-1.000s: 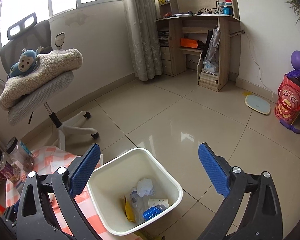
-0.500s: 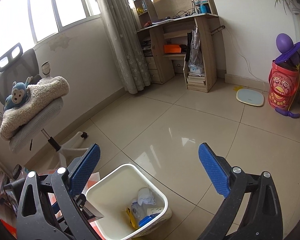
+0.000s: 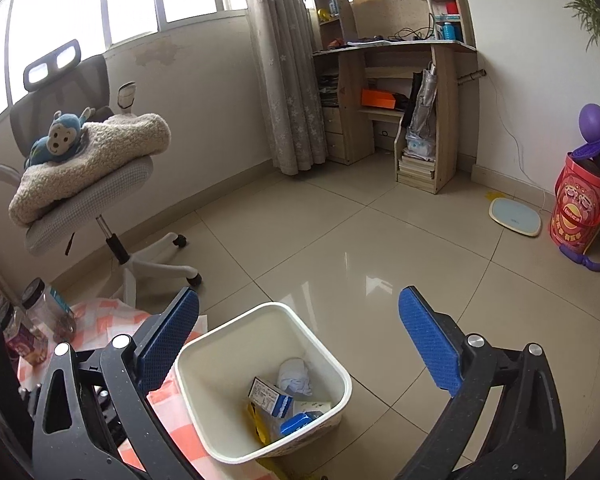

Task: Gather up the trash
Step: 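Carry the label card over the bin and open the left tool, then bring both tools back over the table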

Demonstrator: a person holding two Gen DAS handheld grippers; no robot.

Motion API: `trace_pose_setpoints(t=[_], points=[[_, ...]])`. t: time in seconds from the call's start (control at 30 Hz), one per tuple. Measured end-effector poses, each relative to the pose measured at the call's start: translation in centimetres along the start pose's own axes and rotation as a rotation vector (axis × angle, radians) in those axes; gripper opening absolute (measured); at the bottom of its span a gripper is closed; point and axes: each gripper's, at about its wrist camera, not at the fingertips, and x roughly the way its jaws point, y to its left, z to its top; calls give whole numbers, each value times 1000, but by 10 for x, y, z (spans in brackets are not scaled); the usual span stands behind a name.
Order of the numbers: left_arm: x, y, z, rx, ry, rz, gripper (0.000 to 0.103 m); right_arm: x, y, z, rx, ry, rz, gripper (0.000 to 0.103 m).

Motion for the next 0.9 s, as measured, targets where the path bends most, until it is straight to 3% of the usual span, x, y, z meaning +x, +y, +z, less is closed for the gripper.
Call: trace_pose_setpoints(t=[0.13,0.27,0.47,0.6,0.7,0.9], points=[[-19,33,-4,-36,-32,32,89,-1,31,-13,-93,16,18,96],[-28,63,-15,-22,-7,83,89,-1,61,-25,-177,44,51,96],[-7,117,-51,-11,223,114,90,2,100,-40,-237,100,106,96],[15,151,-77,-45,431,66,90,7,121,-47,-255,134,132,96],[16,170,-89,-62,469,67,90,10,137,-51,-262,162,161,96],[5,201,-87,-109,446,109,90,13,167,-62,-287,201,209,96]])
